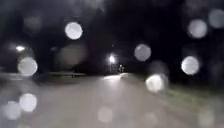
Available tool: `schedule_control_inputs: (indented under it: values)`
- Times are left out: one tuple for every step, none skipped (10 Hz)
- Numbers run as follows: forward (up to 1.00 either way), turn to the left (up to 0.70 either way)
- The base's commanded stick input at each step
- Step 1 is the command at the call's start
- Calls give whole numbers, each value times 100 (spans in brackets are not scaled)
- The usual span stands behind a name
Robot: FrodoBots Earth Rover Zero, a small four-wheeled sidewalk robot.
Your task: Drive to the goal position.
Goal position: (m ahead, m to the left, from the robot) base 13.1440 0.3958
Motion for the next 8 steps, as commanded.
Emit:
schedule_control_inputs:
  values:
    - [100, 0]
    - [100, 0]
    - [100, 0]
    - [100, 0]
    - [100, 0]
    - [100, 0]
    - [100, 0]
    - [100, 0]
